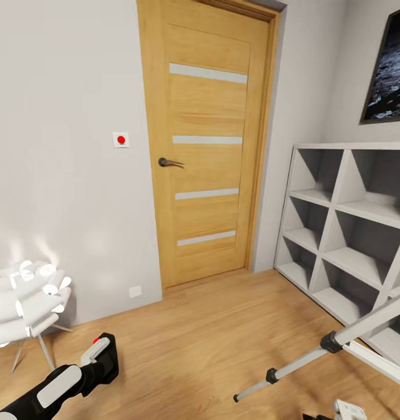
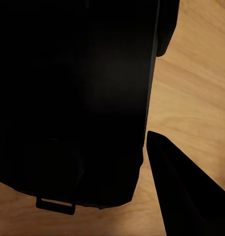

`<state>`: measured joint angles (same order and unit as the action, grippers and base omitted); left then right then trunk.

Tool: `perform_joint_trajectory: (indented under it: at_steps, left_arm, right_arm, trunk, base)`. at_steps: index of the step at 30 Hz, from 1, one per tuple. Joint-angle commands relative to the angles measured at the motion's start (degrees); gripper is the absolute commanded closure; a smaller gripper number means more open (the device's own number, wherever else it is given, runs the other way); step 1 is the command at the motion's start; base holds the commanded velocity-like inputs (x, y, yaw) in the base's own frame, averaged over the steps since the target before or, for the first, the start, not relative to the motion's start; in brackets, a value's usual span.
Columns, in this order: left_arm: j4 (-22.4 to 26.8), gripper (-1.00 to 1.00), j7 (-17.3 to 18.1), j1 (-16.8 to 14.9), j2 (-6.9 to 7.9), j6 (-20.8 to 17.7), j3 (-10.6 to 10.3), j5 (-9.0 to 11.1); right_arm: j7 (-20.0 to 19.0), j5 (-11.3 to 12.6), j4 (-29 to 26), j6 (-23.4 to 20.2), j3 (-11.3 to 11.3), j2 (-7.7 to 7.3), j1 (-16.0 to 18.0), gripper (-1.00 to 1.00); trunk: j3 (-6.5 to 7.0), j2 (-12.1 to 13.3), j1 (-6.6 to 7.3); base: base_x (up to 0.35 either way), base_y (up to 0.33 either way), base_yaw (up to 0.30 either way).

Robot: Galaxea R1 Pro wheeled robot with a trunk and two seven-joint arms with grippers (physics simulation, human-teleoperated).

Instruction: Attach the digital camera to the camera tripod in the bedroom.

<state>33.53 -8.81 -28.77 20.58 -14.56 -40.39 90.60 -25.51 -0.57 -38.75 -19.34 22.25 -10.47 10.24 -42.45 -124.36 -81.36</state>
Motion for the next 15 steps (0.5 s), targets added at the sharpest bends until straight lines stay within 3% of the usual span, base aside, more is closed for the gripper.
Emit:
perform_joint_trajectory:
  at_steps: [1, 15]
  left_arm:
    - [0.18, 1.0, -0.15, -0.06, 0.08, -0.02, -0.31, 0.37]
    - [1.16, 1.0, -0.15, -0.06, 0.29, -0.36, -0.34, 0.28]
  right_arm:
    - [-0.4, -0.09, 0.3, -0.1, 0.25, 0.06, 0.04, -1.0]
    - [-0.5, -0.14, 0.86, 0.3, 0.17, 0.04, 0.04, -1.0]
  trunk:
    - [-0.06, -0.03, 0.01]
    - [-0.06, -0.03, 0.01]
  base:
    - [0.0, 0.0, 0.0]
    - [0.0, 0.0, 0.0]
